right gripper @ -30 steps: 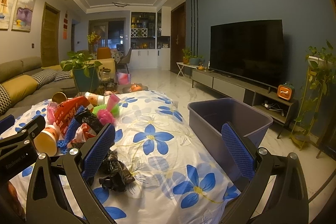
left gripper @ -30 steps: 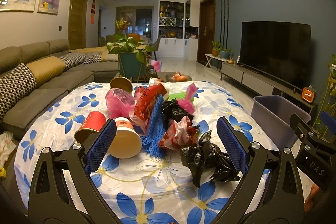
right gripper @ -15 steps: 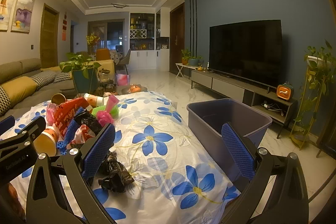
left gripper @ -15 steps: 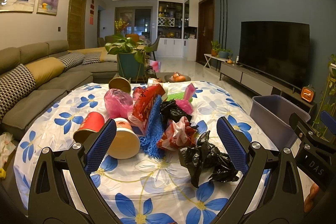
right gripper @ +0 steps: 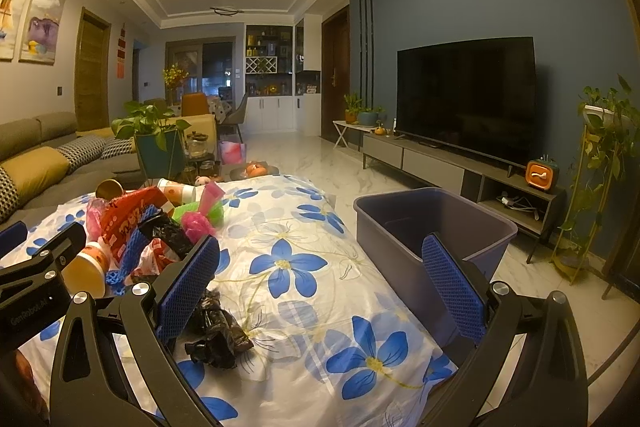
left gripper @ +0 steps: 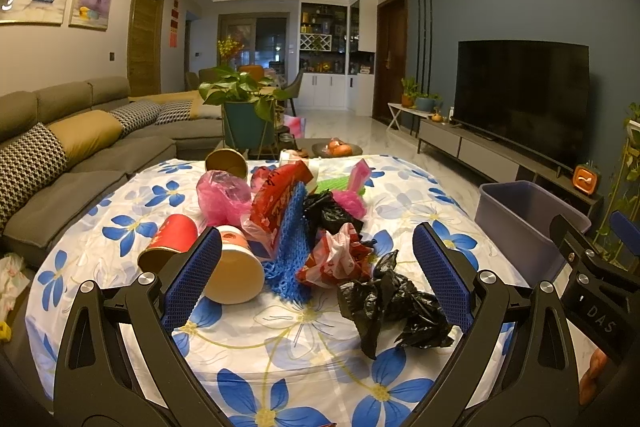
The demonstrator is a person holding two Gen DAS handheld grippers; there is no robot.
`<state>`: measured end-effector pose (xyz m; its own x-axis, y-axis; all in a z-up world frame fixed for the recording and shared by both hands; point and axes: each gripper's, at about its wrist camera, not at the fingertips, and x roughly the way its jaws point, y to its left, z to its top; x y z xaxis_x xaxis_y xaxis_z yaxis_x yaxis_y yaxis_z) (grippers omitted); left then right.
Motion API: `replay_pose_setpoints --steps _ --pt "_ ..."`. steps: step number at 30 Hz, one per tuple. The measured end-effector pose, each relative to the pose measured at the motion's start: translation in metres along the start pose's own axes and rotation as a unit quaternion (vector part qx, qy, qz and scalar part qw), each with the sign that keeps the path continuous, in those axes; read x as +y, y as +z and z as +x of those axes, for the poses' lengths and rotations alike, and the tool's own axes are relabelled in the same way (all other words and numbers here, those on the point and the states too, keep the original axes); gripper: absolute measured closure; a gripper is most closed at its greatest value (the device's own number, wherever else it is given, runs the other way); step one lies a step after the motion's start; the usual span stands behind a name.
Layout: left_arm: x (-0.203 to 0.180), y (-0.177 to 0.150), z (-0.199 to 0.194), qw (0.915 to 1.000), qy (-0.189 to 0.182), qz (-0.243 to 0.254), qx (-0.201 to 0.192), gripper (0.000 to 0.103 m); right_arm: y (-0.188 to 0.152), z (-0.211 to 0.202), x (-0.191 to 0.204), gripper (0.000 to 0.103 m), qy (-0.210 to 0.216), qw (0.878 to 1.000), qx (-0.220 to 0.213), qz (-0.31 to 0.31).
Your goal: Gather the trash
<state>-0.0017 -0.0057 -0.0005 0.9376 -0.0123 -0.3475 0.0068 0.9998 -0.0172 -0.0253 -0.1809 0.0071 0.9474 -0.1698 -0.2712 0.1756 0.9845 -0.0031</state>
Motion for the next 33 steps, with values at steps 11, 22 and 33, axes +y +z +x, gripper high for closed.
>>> replay_pose_setpoints --steps 11,22,33 --pt "-0.003 0.001 0.000 1.0000 0.000 0.001 0.000 0.008 -0.001 0.000 0.000 0.005 0.000 1.000 -0.001 0.000" --pt "-0.008 0.002 0.002 1.0000 0.001 0.002 0.000 0.008 -0.005 0.007 0.000 0.005 0.007 1.000 0.003 0.002" --pt "-0.010 0.002 0.002 1.0000 0.003 0.002 -0.001 0.008 -0.008 0.011 0.001 0.005 0.010 1.000 0.003 0.000"
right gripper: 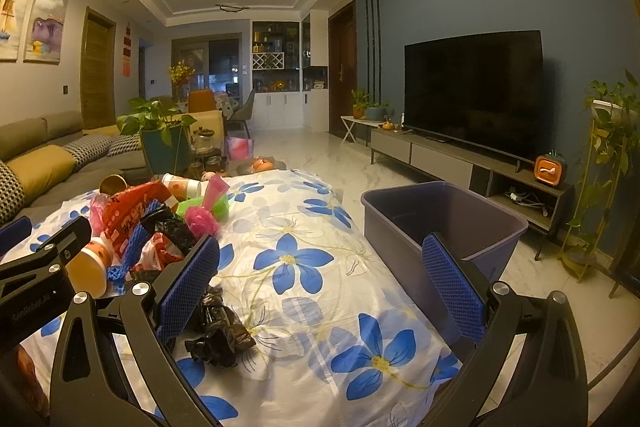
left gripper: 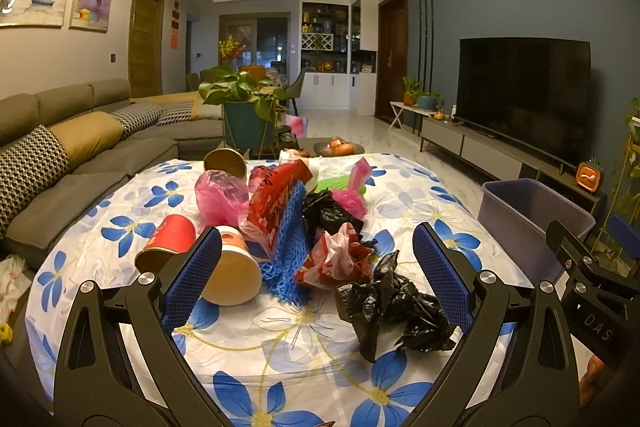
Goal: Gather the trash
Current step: 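Grasp the black plastic bag with the right tool while the left tool grasps the red-white snack wrapper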
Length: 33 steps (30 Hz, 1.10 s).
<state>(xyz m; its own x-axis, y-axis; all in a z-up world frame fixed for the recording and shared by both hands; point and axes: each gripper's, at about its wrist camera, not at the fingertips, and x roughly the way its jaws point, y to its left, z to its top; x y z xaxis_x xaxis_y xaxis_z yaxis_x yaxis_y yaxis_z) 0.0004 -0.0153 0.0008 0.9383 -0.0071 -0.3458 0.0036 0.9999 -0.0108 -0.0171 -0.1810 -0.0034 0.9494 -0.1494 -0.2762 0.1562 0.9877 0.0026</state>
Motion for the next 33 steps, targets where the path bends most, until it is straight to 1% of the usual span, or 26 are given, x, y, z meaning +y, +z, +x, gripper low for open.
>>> replay_pose_setpoints --steps 6,8,12,15,17,20,22,26,27,28,30,31,32,33 --pt "0.003 -0.002 0.002 1.0000 0.003 -0.004 -0.001 0.008 -0.004 0.004 0.004 0.005 0.008 1.000 0.000 -0.004" --pt "0.011 -0.004 0.005 0.9999 0.007 -0.006 -0.005 0.008 -0.007 0.005 0.005 0.005 0.020 1.000 -0.002 -0.006" --pt "0.024 -0.010 0.007 0.9996 0.024 -0.009 -0.010 0.008 -0.015 0.009 0.011 0.005 0.033 0.999 -0.002 -0.011" --pt "0.038 -0.017 0.009 0.9991 0.036 -0.021 -0.008 0.008 -0.027 0.019 0.019 0.005 0.063 0.998 0.016 -0.018" --pt "0.047 -0.021 0.008 0.9987 0.037 -0.033 -0.010 0.008 -0.034 0.026 0.026 0.005 0.071 0.997 0.026 -0.025" --pt "0.054 -0.026 0.005 0.9983 0.044 -0.034 -0.018 0.009 -0.047 0.038 0.038 0.007 0.086 0.995 0.042 -0.040" --pt "0.057 -0.028 0.006 0.9983 0.044 -0.034 -0.021 0.011 -0.056 0.048 0.047 0.011 0.095 0.993 0.057 -0.050" --pt "0.061 -0.033 0.011 0.9986 0.031 -0.039 -0.018 0.016 -0.071 0.065 0.054 0.013 0.111 0.989 0.082 -0.048" --pt "0.062 -0.034 0.013 0.9985 0.029 -0.042 -0.018 0.017 -0.075 0.068 0.057 0.016 0.114 0.989 0.086 -0.049" --pt "0.063 -0.036 0.014 0.9985 0.027 -0.044 -0.018 0.019 -0.078 0.071 0.058 0.023 0.115 0.988 0.089 -0.050" --pt "0.062 -0.038 0.016 0.9986 0.024 -0.043 -0.018 0.021 -0.083 0.080 0.062 0.029 0.119 0.986 0.100 -0.052" --pt "0.061 -0.039 0.018 0.9989 0.023 -0.039 -0.015 0.022 -0.085 0.083 0.063 0.035 0.124 0.985 0.105 -0.052" --pt "0.060 -0.040 0.020 0.9990 0.023 -0.036 -0.013 0.022 -0.087 0.085 0.064 0.038 0.128 0.984 0.111 -0.051" --pt "0.059 -0.040 0.022 0.9992 0.021 -0.033 -0.010 0.022 -0.089 0.087 0.064 0.047 0.136 0.983 0.115 -0.049"
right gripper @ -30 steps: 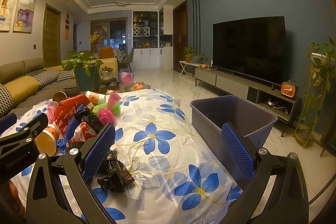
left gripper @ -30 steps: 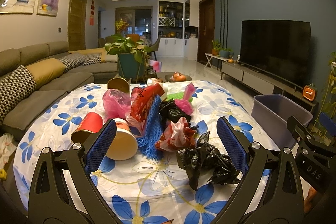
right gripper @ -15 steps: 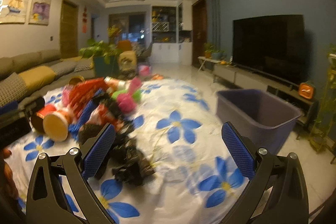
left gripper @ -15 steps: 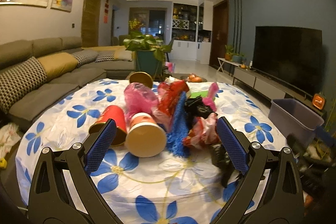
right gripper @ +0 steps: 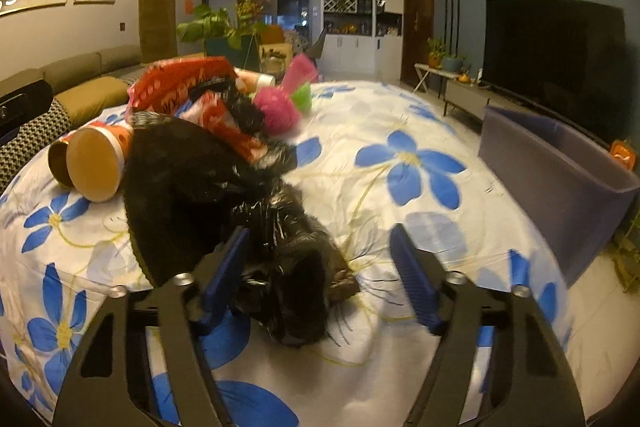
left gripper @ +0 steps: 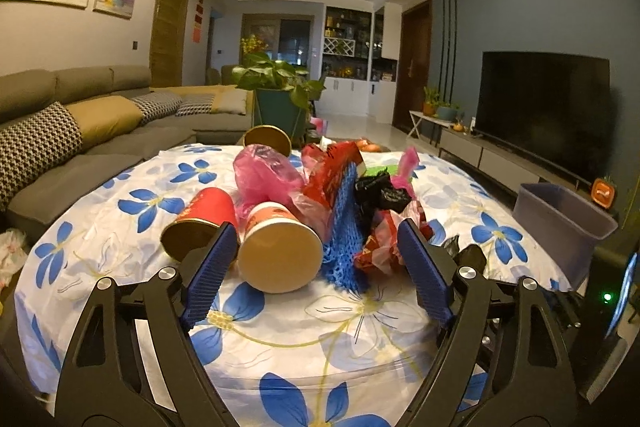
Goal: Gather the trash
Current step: 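Grasp the black plastic bag with the right tool while the left tool grasps the red-white snack wrapper, then carry the black bag and snack wrapper over the grey bin with both tools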
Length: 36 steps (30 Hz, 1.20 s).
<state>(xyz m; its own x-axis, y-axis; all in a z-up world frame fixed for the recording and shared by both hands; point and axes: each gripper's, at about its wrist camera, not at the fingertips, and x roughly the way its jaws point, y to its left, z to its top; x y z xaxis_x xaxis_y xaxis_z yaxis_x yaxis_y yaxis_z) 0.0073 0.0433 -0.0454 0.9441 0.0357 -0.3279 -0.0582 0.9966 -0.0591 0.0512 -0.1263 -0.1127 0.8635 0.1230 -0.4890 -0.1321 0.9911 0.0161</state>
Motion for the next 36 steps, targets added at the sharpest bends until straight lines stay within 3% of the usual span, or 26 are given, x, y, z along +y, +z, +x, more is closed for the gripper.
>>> replay_pose_setpoints --steps 3,8,21,27,32,36 --pt "-0.003 -0.003 0.008 0.9999 -0.004 0.006 0.009 0.025 -0.002 0.006 0.002 0.074 0.012 1.000 0.007 -0.011" --pt "-0.008 -0.004 0.020 0.9997 -0.016 0.004 0.017 0.032 -0.001 -0.002 0.000 0.089 0.018 0.999 -0.011 -0.025" --pt "-0.048 -0.006 0.064 0.9979 -0.046 0.042 0.015 0.035 0.020 -0.031 -0.039 0.091 -0.019 0.998 -0.063 0.015" --pt "-0.058 -0.012 0.098 0.9946 -0.068 0.054 0.058 0.057 0.025 -0.028 -0.049 0.091 -0.021 0.998 -0.063 0.020" --pt "-0.058 -0.015 0.103 0.9931 -0.082 0.050 0.068 0.089 0.024 -0.031 -0.052 0.091 -0.021 0.997 -0.065 0.023" --pt "-0.057 -0.015 0.092 0.9937 -0.085 0.050 0.053 0.093 0.025 -0.035 -0.052 0.091 -0.022 0.997 -0.071 0.024"
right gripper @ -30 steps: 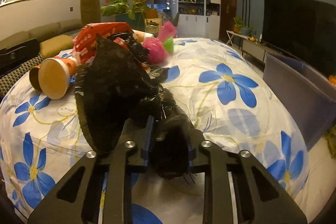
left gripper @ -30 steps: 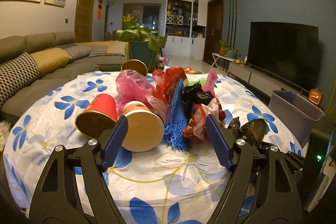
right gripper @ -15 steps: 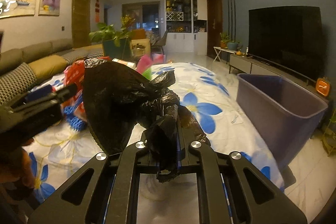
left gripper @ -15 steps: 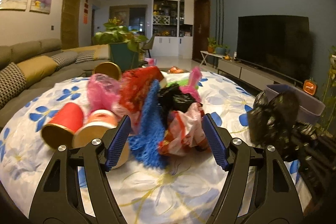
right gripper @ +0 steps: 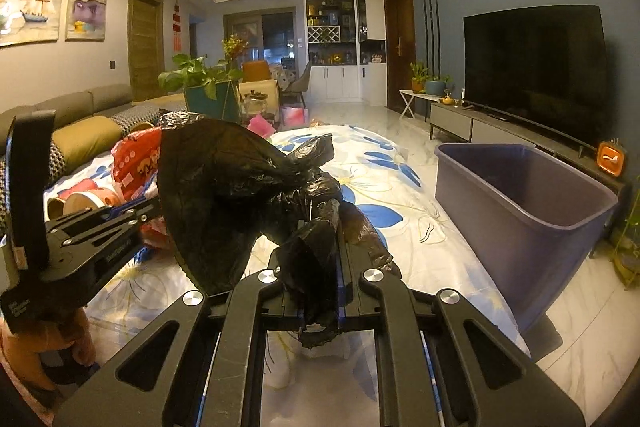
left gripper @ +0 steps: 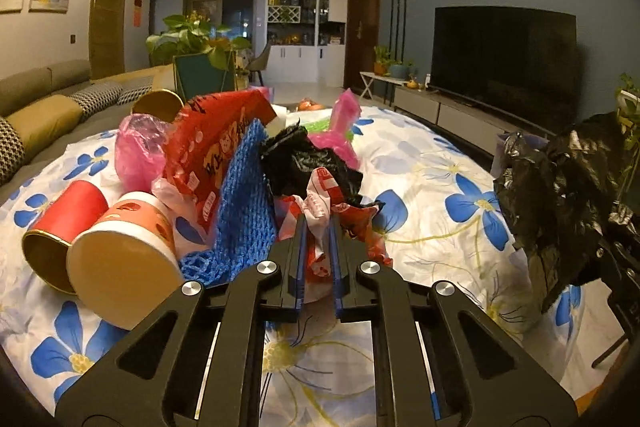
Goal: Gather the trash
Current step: 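Carry the black bag and snack wrapper over the grey bin with both tools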
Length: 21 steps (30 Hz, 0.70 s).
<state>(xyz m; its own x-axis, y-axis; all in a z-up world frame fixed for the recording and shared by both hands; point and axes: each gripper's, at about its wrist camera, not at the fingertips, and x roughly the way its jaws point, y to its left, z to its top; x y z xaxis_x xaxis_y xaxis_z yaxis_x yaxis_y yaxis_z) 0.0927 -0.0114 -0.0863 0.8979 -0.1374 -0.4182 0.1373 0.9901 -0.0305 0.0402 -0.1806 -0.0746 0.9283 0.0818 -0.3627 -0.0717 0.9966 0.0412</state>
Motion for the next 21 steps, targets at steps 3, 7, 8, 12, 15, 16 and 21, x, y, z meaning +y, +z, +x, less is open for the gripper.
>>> replay_pose_setpoints --steps 3,7,8,12,15,16,21 --pt "-0.002 0.003 -0.016 0.9998 -0.001 0.003 -0.018 0.093 0.000 -0.004 0.001 0.091 -0.001 1.000 -0.006 -0.001" --pt "-0.003 0.011 -0.041 0.9988 -0.015 -0.002 -0.047 0.093 0.004 -0.006 0.000 0.091 0.000 1.000 -0.009 0.002" --pt "-0.004 0.014 -0.045 0.9985 -0.016 -0.002 -0.053 0.093 0.005 -0.006 -0.001 0.091 0.000 1.000 -0.011 0.004" --pt "-0.009 0.026 -0.056 0.9978 -0.023 -0.003 -0.062 0.093 0.008 -0.006 -0.004 0.091 0.003 1.000 -0.016 0.006" --pt "-0.017 0.035 -0.058 0.9972 -0.027 0.005 -0.070 0.093 0.011 -0.008 -0.009 0.091 -0.003 1.000 -0.026 0.005" --pt "-0.020 0.039 -0.059 0.9969 -0.030 0.006 -0.072 0.093 0.013 -0.010 -0.011 0.091 -0.005 1.000 -0.030 0.005" --pt "-0.038 0.064 -0.057 0.9950 -0.069 0.004 -0.072 0.093 0.024 -0.016 -0.026 0.091 -0.034 0.998 -0.053 0.009"
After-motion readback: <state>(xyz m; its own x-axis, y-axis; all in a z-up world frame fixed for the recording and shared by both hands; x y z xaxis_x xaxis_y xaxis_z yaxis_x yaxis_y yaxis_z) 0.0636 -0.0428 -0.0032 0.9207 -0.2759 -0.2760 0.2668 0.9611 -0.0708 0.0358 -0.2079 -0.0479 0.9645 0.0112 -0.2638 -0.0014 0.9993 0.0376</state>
